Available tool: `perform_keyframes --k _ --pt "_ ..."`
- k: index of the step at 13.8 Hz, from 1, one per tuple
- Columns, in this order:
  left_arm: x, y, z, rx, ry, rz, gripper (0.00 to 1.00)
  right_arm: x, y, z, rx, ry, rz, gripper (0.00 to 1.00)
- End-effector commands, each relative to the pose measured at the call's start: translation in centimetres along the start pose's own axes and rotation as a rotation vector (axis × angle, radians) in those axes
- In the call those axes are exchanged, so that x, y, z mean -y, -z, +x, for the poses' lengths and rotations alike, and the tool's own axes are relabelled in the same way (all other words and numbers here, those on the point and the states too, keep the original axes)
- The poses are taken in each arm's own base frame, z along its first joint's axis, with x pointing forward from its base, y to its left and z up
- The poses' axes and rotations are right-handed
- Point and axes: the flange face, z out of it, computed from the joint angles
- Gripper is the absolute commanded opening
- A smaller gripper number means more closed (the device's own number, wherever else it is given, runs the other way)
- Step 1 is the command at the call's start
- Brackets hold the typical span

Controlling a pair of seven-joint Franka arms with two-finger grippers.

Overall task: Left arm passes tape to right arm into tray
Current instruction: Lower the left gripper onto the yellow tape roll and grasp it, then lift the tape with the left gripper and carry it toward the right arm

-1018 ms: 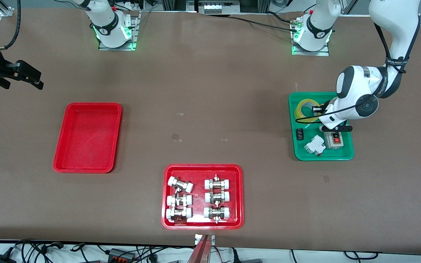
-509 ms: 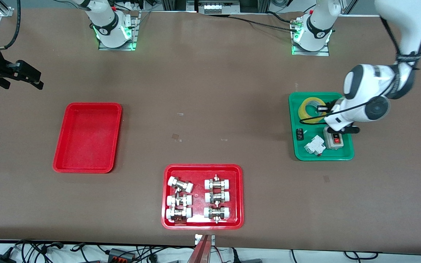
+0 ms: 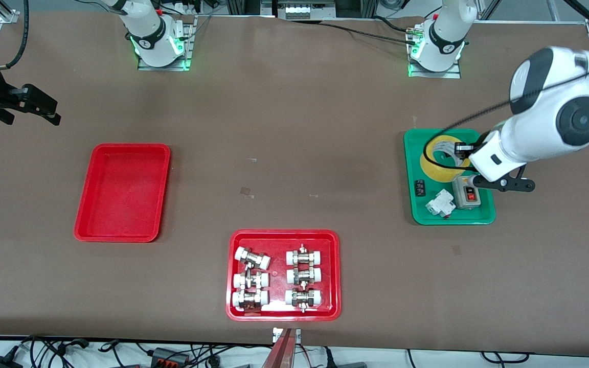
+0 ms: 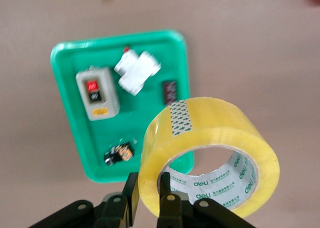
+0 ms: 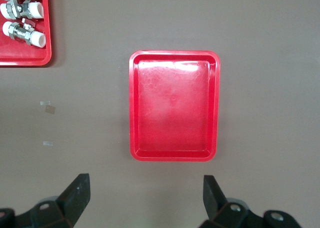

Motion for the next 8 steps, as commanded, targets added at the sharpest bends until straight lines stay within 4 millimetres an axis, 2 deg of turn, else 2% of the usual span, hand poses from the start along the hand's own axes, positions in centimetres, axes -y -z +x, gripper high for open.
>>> perform_keyframes --k 1,2,3,5,6,8 --pt "-3.6 4.5 1.1 -0.046 -0.027 -0.192 0.01 0.0 0.6 0.0 -0.006 -0.013 -0.007 1.00" --pt "-5.9 3.9 2.4 -0.032 -0.043 -0.247 0.01 0.0 0.6 0.0 -0.006 -0.013 -0.007 1.00" --pt "-8.2 4.2 3.4 -0.047 -0.041 -0.261 0.01 0.0 0.5 0.1 -0.004 -0.013 -0.007 1.00" --pt "-11.5 2.8 6.0 -0.047 -0.006 -0.337 0.01 0.0 0.5 0.1 -0.004 -0.013 -0.007 1.00" --pt "-14.2 1.7 6.7 -0.023 0.019 -0.428 0.01 0.0 0.4 0.1 -0.003 -0.013 -0.009 1.00" --pt "-17.4 0.2 8.4 -0.068 0.130 -0.510 0.01 -0.1 0.2 0.2 0.002 -0.004 -0.010 1.00"
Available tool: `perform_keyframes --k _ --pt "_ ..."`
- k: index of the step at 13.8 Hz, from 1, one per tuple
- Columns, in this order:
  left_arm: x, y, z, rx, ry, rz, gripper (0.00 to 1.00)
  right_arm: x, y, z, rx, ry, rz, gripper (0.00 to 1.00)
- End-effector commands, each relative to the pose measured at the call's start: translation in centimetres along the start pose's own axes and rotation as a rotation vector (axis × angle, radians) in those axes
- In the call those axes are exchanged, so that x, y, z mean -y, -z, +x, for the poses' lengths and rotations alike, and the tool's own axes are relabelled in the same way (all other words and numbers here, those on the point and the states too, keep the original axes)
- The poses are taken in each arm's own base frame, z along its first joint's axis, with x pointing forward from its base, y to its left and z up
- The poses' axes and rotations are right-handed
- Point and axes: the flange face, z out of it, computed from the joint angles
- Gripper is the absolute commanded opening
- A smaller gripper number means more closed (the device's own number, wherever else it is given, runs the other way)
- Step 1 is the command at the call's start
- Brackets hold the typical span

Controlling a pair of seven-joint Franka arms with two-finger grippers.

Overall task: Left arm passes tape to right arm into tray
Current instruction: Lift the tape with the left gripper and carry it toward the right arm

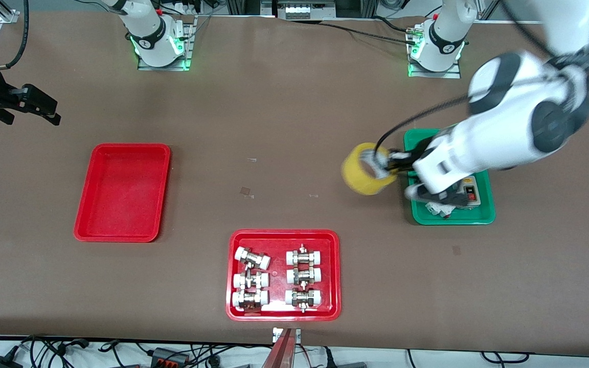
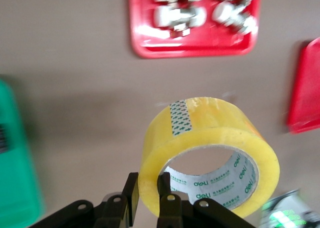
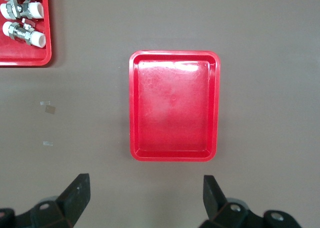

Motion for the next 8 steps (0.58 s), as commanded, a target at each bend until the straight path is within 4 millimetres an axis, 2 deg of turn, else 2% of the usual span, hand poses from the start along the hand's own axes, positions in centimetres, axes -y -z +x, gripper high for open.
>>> perform_keyframes --k 1,4,6,8 --pt "-3.6 -3.0 2.2 -0.041 0.125 -0.128 0.01 0.1 0.0 0.2 0.006 0.001 -0.009 1.00" --pt "-8.8 -8.2 1.7 -0.019 0.286 -0.278 0.01 0.4 -1.3 0.6 0.041 0.010 -0.010 1.00" --pt "-10.9 -11.9 2.1 -0.060 0.454 -0.330 0.01 0.5 -2.5 0.9 0.074 0.012 0.002 1.00" --pt "-13.5 -14.6 1.4 -0.091 0.560 -0.377 0.01 0.9 -3.8 1.3 0.106 0.003 0.085 1.00"
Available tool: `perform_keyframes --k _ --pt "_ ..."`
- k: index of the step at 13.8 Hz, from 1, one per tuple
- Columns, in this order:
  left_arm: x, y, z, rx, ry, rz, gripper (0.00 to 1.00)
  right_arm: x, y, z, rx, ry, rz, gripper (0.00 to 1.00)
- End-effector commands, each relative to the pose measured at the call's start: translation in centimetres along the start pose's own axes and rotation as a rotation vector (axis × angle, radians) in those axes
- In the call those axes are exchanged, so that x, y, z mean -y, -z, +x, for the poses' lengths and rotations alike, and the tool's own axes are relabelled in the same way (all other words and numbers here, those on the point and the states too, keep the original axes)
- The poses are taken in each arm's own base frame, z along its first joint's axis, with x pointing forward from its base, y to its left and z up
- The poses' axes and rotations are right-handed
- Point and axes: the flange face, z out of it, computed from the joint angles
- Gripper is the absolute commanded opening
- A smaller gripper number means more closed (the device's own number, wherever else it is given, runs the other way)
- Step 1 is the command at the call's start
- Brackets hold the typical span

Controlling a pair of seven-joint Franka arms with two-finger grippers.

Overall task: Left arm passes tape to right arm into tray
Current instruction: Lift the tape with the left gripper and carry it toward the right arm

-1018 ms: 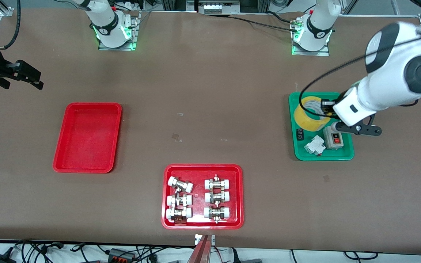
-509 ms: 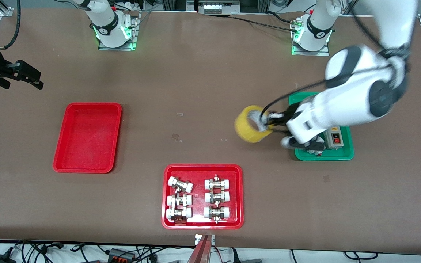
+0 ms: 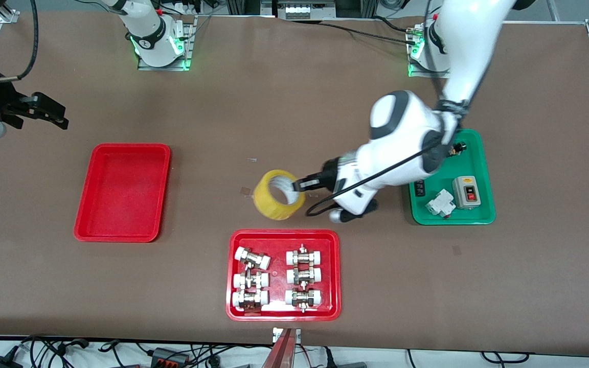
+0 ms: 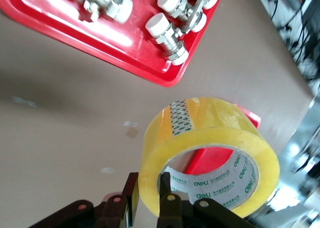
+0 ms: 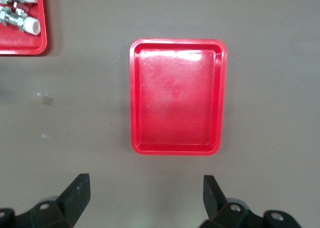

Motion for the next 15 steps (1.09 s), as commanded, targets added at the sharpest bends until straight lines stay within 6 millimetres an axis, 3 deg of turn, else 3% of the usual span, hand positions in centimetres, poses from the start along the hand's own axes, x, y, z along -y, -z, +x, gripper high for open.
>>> perform_keyframes --k 1,4,5,8,10,15 --pt "-1.9 -2.9 -1.2 -0.020 0.173 -0.105 0.01 0.7 -1.3 0.4 0.053 0.009 0.106 1.00" --pt "-2.5 -4.4 -2.0 -0.031 0.339 -0.227 0.01 1.4 -4.3 1.8 0.109 0.167 0.309 1.00" --pt "-2.6 -4.6 -2.0 -0.041 0.360 -0.253 0.01 1.0 -5.9 2.7 0.115 0.214 0.383 1.00" --pt "-2.6 -4.3 -1.5 -0.034 0.463 -0.299 0.02 2.3 -9.2 5.6 0.075 0.230 0.640 1.00" --pt "-2.4 -5.3 -1.7 -0.025 0.470 -0.290 0.02 4.1 -10.9 7.6 0.019 0.216 0.700 1.00" --pt "-3.5 -5.4 -1.2 0.001 0.494 -0.335 0.02 12.7 -15.4 10.8 -0.135 0.271 0.781 1.00"
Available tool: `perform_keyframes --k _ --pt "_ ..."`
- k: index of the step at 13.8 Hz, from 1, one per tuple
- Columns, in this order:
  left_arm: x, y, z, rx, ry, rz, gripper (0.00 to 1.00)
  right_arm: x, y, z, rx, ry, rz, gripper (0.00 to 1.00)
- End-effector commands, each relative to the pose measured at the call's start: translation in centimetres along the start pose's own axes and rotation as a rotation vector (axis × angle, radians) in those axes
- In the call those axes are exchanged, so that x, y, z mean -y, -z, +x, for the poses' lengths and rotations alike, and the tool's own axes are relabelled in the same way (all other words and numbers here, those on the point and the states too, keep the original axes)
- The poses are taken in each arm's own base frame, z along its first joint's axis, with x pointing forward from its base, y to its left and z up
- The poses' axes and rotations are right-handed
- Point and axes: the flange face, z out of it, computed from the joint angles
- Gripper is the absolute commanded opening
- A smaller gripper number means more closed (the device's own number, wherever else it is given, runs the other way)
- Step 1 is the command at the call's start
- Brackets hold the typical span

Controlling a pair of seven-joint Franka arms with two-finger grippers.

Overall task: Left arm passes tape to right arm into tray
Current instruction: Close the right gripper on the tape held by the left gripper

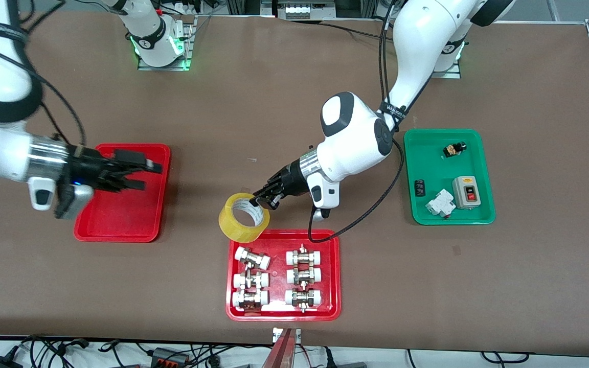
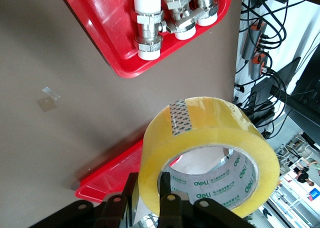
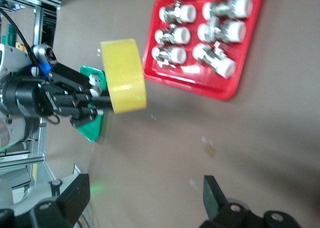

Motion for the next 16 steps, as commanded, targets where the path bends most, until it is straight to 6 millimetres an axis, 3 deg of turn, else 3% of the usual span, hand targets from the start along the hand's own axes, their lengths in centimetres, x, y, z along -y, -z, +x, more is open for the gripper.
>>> perform_keyframes --k 1,3,5,9,11,14,16 --pt "-1.6 -0.5 -0.5 0.032 0.019 -0.054 0.02 1.4 -4.9 2.1 -0.056 0.040 0.016 1.00" --pt "-1.5 -0.7 -0.5 0.032 0.032 -0.051 0.02 2.5 -8.1 3.1 -0.087 0.053 0.012 1.00" --pt "-1.3 -0.9 -0.8 0.034 0.033 -0.045 0.02 3.1 -10.1 4.0 -0.112 0.065 0.000 1.00" --pt "-1.2 -1.0 -0.8 0.031 0.026 -0.039 0.04 3.4 -12.3 4.4 -0.144 0.073 -0.025 1.00" --pt "-1.2 -1.0 -0.7 0.029 0.021 -0.038 0.04 3.3 -12.2 4.5 -0.146 0.077 -0.027 1.00" --pt "-1.1 -1.0 -0.6 0.029 0.020 -0.036 0.05 3.6 -12.1 4.6 -0.148 0.111 -0.031 0.39" --pt "-1.1 -1.0 -0.6 0.028 0.019 -0.036 0.05 3.6 -12.0 4.7 -0.149 0.119 -0.035 0.12"
